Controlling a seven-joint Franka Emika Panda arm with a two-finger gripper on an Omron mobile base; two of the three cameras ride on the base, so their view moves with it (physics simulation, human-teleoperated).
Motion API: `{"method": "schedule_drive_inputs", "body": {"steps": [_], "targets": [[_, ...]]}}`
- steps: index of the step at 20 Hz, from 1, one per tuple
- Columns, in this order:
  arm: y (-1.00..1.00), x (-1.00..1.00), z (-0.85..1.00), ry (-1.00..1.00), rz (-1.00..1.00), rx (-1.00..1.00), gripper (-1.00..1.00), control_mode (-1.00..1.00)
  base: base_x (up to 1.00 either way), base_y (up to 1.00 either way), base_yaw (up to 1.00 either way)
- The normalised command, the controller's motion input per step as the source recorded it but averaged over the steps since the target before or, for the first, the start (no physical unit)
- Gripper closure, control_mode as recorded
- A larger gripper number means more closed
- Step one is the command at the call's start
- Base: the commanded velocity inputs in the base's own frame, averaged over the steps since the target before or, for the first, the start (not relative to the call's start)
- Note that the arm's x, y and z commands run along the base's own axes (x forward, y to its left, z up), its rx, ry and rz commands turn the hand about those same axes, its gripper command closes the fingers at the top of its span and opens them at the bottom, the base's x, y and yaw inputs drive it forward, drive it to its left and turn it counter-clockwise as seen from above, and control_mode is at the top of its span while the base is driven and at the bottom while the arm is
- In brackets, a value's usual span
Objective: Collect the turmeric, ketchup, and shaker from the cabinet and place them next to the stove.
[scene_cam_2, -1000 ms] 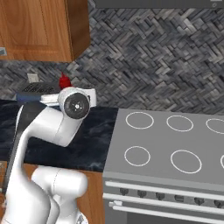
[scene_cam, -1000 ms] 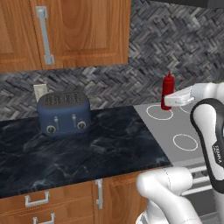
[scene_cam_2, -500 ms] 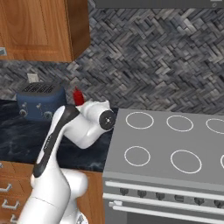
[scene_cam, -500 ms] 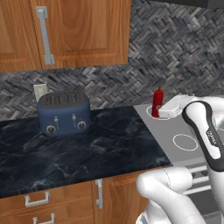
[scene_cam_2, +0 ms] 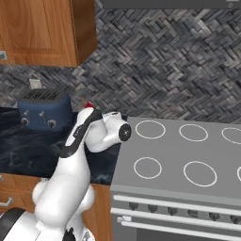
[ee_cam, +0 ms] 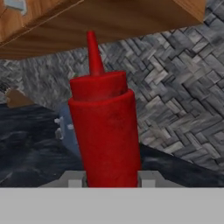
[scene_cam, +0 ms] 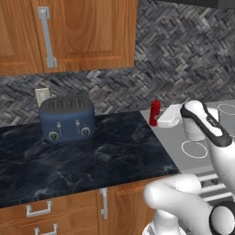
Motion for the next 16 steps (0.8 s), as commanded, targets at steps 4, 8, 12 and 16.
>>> {"method": "schedule_drive_inputs", "body": {"steps": [4,8,12,16], "targets": [[-0.21,0.62,-0.39,0.00,0.13,0.00,1.00,-1.00,0.00,0.00,0.00],[-0.16,0.61,-0.44,0.00,0.13,0.00,1.00,-1.00,0.00,0.00,0.00],[-0.02,0.54,-0.40,0.00,0.12,0.00,1.00,-1.00,0.00,0.00,0.00],[0.00,0.44,-0.37,0.00,0.10,0.00,1.00,-1.00,0.00,0.00,0.00]]}}
